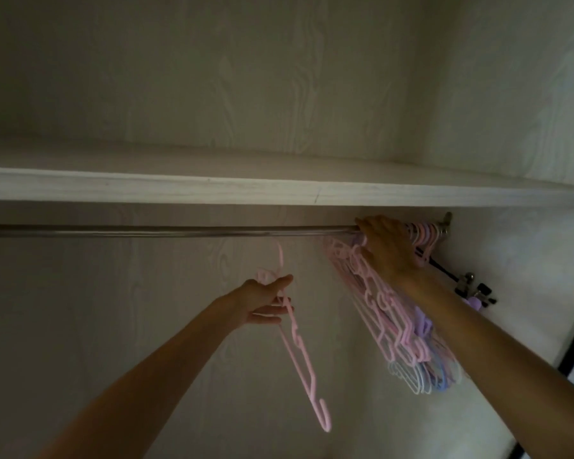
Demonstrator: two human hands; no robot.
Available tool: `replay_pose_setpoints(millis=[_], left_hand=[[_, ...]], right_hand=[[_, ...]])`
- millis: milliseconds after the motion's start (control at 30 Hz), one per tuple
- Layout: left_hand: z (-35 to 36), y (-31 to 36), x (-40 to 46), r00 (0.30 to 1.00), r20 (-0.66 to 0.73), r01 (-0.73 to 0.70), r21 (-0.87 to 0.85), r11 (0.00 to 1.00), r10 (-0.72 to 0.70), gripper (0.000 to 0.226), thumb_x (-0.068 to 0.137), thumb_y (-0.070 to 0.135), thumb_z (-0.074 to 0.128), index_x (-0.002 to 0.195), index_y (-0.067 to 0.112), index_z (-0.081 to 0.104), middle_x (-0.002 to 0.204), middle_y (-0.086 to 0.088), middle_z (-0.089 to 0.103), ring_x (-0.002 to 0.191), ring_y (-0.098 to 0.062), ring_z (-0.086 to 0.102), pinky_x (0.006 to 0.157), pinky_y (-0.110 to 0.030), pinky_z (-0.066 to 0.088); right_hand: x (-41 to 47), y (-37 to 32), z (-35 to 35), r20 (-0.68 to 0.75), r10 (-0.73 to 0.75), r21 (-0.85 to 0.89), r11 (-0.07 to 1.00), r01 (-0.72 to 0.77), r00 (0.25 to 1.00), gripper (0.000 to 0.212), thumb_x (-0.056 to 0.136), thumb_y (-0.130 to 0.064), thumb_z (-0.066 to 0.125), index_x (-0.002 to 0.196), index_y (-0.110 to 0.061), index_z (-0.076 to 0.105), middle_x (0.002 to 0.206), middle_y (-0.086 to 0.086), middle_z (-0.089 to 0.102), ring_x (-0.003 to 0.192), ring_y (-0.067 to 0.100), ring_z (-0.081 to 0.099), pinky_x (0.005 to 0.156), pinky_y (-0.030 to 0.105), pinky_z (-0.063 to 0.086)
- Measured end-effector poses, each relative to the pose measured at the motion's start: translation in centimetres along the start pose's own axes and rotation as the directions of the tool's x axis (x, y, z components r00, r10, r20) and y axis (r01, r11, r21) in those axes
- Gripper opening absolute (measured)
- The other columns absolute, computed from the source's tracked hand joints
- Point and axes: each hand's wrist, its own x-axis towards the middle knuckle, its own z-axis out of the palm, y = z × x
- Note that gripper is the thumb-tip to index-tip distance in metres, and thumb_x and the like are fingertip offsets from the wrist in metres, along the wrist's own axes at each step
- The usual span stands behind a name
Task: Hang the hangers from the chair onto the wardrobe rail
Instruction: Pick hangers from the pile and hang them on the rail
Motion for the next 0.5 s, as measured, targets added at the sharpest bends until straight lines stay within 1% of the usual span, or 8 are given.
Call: replay_pose_setpoints(millis=[100,167,233,267,333,367,400,500], left_hand=[[0.7,0.0,0.0,1.000,0.025,-0.011,0.025,1.000,0.010,0.032,0.086,0.042,0.061,0.091,0.010,0.059,0.101,-0.005,0.069,0.086,-0.015,0.069,0.075,-0.027,0.057],[1.4,0.0,-0.1,0.999,0.030,-0.027,0.047,0.999,0.025,0.032,0.086,0.043,0.061,0.087,0.011,0.057,0.095,-0.002,0.068,0.077,-0.009,0.068,0.067,-0.022,0.057],[2.3,0.2,-0.1,0.999,0.028,-0.039,0.062,0.997,0.037,0.033,0.085,0.044,0.062,0.087,0.011,0.058,0.096,-0.002,0.067,0.076,-0.009,0.067,0.063,-0.019,0.056],[2.9,0.4,0.0,0.999,0.022,-0.046,0.072,0.996,0.045,0.035,0.084,0.045,0.062,0.090,0.010,0.060,0.097,-0.002,0.067,0.076,-0.008,0.067,0.062,-0.018,0.056],[4.0,0.9,-0.2,0.998,0.007,-0.060,0.088,0.994,0.059,0.045,0.083,0.048,0.062,0.101,0.007,0.064,0.100,-0.002,0.069,0.073,-0.007,0.067,0.055,-0.015,0.055],[4.6,1.1,-0.2,0.998,0.012,-0.068,0.093,0.993,0.067,0.051,0.082,0.050,0.062,0.108,0.005,0.064,0.102,-0.002,0.071,0.072,-0.006,0.067,0.053,-0.014,0.054],[5.2,1.5,-0.3,0.997,0.032,-0.078,0.105,0.991,0.075,0.055,0.083,0.051,0.060,0.112,0.004,0.064,0.105,-0.003,0.071,0.073,-0.006,0.067,0.052,-0.014,0.053],[6.0,2.8,-0.6,0.989,0.055,-0.149,0.275,0.950,0.139,0.059,0.084,0.056,0.055,0.110,0.004,0.062,0.099,-0.004,0.070,0.071,-0.010,0.067,0.054,-0.019,0.055]], right_hand=[[-1.6,-0.4,-1.0,-0.033,0.023,0.107,0.994,-0.019,0.999,0.061,0.093,-0.034,0.051,0.144,-0.010,0.030,0.149,0.012,0.033,0.138,0.030,0.028,0.114,0.041,0.019],[-3.1,-2.8,-2.3,-0.038,0.058,0.297,0.954,-0.044,0.998,0.058,0.091,-0.040,0.052,0.139,-0.011,0.038,0.141,0.012,0.044,0.129,0.029,0.041,0.107,0.038,0.030],[-5.1,-5.8,-4.0,0.241,-0.023,0.574,0.810,-0.123,0.970,0.056,0.087,-0.048,0.055,0.132,-0.016,0.044,0.127,0.006,0.056,0.109,0.022,0.057,0.095,0.036,0.046],[-6.2,-7.0,-4.8,0.397,-0.119,0.619,0.767,-0.170,0.910,0.057,0.085,-0.050,0.057,0.131,-0.018,0.044,0.124,0.003,0.059,0.101,0.017,0.061,0.091,0.034,0.049],[-8.1,-8.4,-5.7,0.557,-0.254,0.555,0.822,-0.127,0.791,0.054,0.087,-0.045,0.059,0.131,-0.019,0.042,0.121,0.001,0.061,0.088,0.014,0.063,0.085,0.030,0.052],[-8.7,-8.7,-5.7,0.549,-0.249,0.506,0.859,-0.081,0.798,0.046,0.091,-0.040,0.055,0.128,-0.018,0.043,0.114,0.003,0.065,0.079,0.015,0.065,0.079,0.032,0.054],[-9.1,-8.6,-5.9,0.505,-0.200,0.448,0.892,-0.057,0.840,0.036,0.094,-0.036,0.050,0.124,-0.016,0.045,0.104,0.004,0.068,0.072,0.017,0.065,0.072,0.033,0.054],[-9.2,-7.8,-5.5,0.411,-0.037,0.376,0.917,-0.133,0.911,0.019,0.097,-0.021,0.042,0.110,-0.011,0.052,0.081,0.008,0.069,0.072,0.024,0.067,0.069,0.039,0.055]])
